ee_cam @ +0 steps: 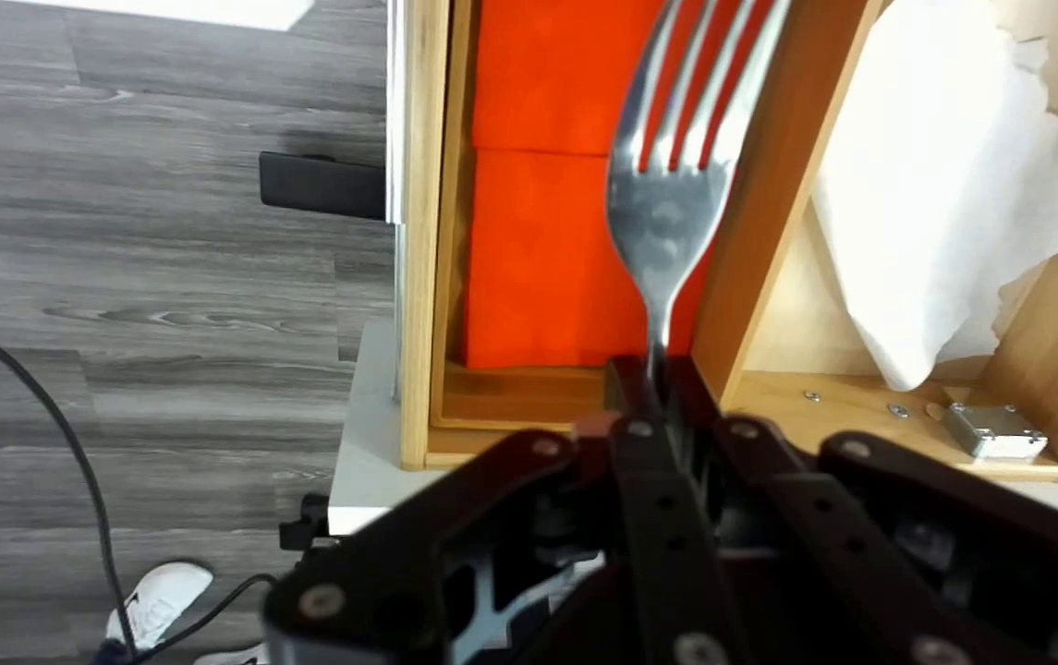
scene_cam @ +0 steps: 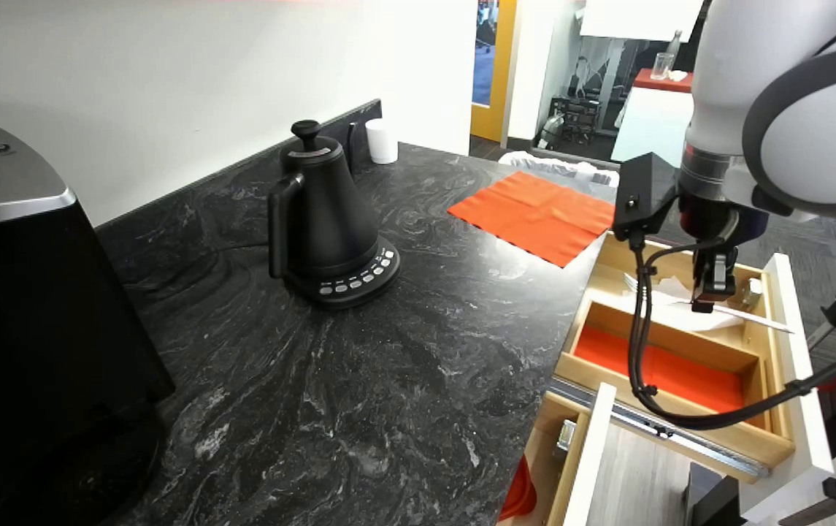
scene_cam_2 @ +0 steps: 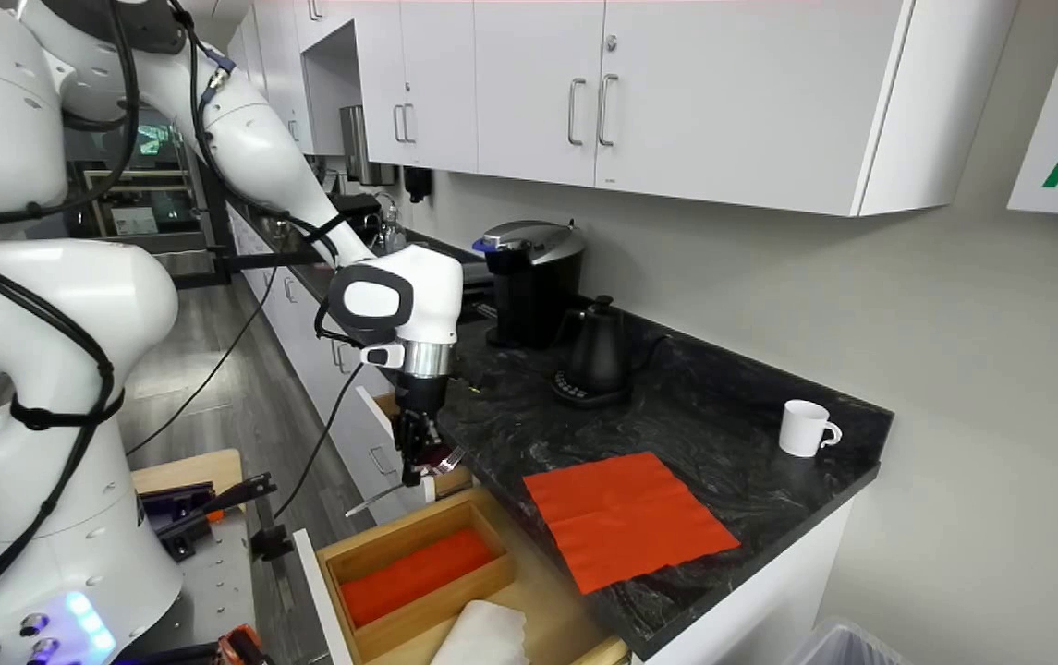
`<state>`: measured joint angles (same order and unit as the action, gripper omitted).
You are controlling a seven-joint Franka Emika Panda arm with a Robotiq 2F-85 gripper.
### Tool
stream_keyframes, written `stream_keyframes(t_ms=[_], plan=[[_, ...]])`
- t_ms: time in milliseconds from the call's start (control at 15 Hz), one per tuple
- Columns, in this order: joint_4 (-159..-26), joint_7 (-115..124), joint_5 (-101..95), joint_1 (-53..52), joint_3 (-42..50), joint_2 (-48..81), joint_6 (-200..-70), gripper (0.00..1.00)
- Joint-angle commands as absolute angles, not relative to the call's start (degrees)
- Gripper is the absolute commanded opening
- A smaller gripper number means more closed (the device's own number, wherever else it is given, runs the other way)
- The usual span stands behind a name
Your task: Move the fork to the left compartment in the drawer
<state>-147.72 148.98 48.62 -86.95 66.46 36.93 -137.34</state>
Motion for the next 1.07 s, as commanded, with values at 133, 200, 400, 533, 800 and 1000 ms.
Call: stream_keyframes(t_ms=[133, 200, 400, 533, 800, 1000], plan=[[-147.4, 149.0, 53.9, -85.4, 64.4, 41.4, -139.5, 0.04], [-147.2, 149.0, 54.1, -84.8, 63.9, 41.9, -139.7, 0.04], [-146.3, 148.0, 55.3, -82.5, 61.8, 43.4, -140.8, 0.04], [-146.1, 150.3, 51.3, -77.6, 57.5, 39.9, -145.8, 0.04], [-144.3, 150.3, 48.6, -71.2, 52.1, 39.7, -150.0, 0.34], [-142.8, 148.0, 51.6, -71.0, 51.8, 42.9, -149.2, 0.52]])
